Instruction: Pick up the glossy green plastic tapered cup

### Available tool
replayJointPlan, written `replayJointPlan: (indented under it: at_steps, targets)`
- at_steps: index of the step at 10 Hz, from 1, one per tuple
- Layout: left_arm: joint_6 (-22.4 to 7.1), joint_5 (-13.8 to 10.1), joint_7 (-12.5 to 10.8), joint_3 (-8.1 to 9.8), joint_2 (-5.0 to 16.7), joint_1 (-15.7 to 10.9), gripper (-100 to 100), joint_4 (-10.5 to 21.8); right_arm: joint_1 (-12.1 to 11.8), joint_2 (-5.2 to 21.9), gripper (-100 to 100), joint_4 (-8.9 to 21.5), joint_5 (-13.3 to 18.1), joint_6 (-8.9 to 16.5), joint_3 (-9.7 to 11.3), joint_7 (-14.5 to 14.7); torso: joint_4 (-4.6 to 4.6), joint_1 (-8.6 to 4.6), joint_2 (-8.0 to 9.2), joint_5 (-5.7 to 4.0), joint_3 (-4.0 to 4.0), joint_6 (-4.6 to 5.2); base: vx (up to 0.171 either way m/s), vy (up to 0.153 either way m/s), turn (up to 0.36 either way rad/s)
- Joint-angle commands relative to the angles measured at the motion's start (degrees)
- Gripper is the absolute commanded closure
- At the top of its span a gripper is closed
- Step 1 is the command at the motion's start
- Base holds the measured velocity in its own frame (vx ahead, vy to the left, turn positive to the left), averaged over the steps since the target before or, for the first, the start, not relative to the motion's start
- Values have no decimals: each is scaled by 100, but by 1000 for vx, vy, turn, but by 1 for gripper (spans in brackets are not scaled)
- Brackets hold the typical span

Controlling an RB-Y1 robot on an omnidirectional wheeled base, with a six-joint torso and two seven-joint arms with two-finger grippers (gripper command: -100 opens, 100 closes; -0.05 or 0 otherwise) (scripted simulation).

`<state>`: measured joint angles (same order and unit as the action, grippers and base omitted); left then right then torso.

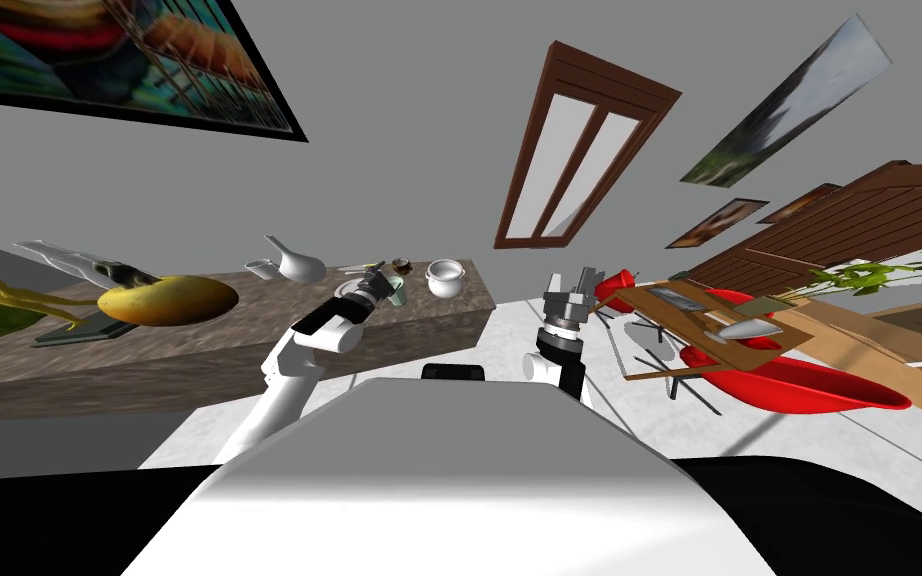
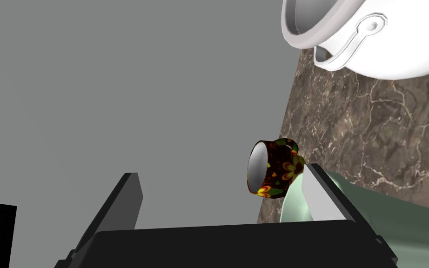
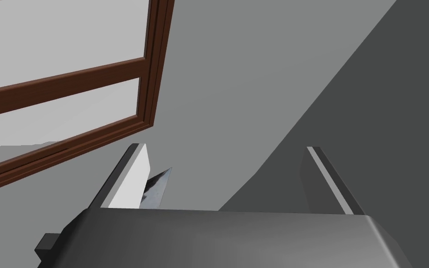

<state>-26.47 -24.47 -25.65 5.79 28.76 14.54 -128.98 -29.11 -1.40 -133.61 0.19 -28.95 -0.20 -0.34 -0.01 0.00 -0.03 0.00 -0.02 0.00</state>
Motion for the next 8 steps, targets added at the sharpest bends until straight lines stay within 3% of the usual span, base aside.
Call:
replayJointPlan:
  at_steps: [1, 2, 3, 5, 6, 8]
  targets:
    - [-286, -73, -98, 26, 74, -32, -100, 5, 0, 0, 0, 0, 0, 0, 0, 0, 0, 0, 0, 0, 0, 0, 6, 0, -50]
    - [-368, -73, -98, 26, 74, -32, -100, 5, 0, 0, 0, 0, 0, 0, 0, 0, 0, 0, 0, 0, 0, -2, 0, 0, 0]
    - [-596, -242, -278, 87, 251, -117, -100, 38, 0, 0, 0, 0, 0, 0, 0, 0, 0, 0, 1, 1, 1, -2, 6, -3, -83]
    - [-808, -242, -278, 87, 251, -117, -100, 38, 0, 0, 0, 0, 0, 0, 0, 0, 0, 0, 0, 1, 0, -2, 5, 1, -19]
    - [-1033, -408, -459, 147, 425, -201, -100, 71, 0, 0, 0, 0, 0, 0, 0, 0, 0, 0, 1, 1, 1, -3, 7, -2, -73]
    - [-1245, -408, -459, 147, 425, -201, -100, 71, 0, 0, 0, 0, 0, 0, 0, 0, 0, 0, 0, 1, 0, -2, 3, 1, -25]
